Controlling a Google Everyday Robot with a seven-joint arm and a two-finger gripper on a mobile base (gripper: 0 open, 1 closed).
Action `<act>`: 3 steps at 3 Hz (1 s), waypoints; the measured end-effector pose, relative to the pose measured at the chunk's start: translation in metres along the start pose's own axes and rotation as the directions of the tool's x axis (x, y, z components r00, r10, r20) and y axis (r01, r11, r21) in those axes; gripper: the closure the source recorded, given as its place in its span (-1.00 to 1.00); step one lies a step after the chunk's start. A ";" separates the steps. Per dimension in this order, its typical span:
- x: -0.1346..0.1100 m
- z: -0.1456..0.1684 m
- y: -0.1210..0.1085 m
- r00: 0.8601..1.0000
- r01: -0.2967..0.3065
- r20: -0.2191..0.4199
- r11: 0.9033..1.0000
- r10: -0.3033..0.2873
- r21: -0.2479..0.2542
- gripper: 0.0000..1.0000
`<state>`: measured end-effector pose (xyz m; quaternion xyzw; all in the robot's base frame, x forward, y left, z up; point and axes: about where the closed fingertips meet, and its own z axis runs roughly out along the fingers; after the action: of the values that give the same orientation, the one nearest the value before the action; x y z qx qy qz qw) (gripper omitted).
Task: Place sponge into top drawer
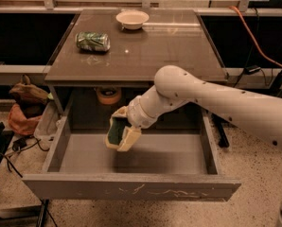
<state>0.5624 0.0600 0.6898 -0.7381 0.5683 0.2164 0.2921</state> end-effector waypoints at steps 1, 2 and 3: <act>-0.007 0.042 -0.030 0.998 0.000 -0.065 0.996 0.006 0.093 1.00; -0.006 0.042 -0.029 0.998 0.002 -0.065 0.996 0.004 0.091 1.00; 0.004 0.068 -0.028 1.000 -0.023 -0.017 0.998 0.024 0.058 1.00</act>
Offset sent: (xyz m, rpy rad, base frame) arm 0.0173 0.0223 -0.0151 -0.0207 -0.0633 -0.0456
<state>0.5919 0.1081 0.6423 -0.7244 0.5858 0.1966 0.3057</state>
